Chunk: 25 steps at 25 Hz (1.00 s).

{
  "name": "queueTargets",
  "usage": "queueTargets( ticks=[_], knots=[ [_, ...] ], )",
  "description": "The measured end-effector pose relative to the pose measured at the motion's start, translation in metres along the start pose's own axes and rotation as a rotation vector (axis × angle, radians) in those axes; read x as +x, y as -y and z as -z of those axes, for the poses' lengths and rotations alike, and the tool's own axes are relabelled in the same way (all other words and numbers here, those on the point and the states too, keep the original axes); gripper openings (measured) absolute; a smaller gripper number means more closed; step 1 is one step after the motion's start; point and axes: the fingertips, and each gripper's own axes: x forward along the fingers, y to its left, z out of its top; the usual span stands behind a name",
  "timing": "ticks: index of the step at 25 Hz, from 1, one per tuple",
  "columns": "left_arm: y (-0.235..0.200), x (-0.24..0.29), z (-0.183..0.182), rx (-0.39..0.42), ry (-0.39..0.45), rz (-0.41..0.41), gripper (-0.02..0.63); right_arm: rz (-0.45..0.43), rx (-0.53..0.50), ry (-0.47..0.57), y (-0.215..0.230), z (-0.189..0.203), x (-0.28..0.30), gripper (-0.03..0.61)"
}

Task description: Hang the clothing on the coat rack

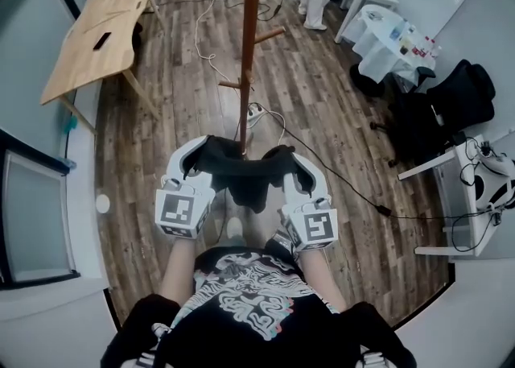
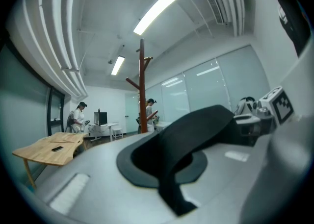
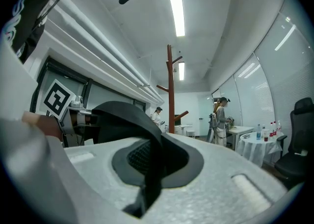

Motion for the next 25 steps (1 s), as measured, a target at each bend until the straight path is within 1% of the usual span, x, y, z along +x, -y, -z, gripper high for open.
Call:
queueTargets(
  ticks=[3,6,13,15,20,25],
  knots=[
    [-0.017,0.02,-0.003,0.002,-0.003,0.0,0.002,0.001,-0.005,0.003,0.007,0.0,0.023,0.011],
    [-0.028,0.039,-0.001,0.011,0.002,0.023,0.002,-0.004,-0.002,0.02,0.012,0.003,0.045,0.011],
    [-0.057,0.071,0.013,-0.015,0.001,0.051,0.002,0.039,-0.017,-0.026,0.019,0.01,0.084,0.011],
    [-0.062,0.078,0.015,-0.022,0.003,0.061,0.002,0.036,-0.024,-0.029,0.02,0.013,0.091,0.011],
    [-0.073,0.087,0.024,-0.031,0.003,0.102,0.002,0.081,-0.022,-0.037,0.019,0.016,0.105,0.011],
    [-0.076,0.095,0.018,-0.028,0.01,0.108,0.002,0.101,-0.017,-0.021,0.023,0.013,0.107,0.011]
  ],
)
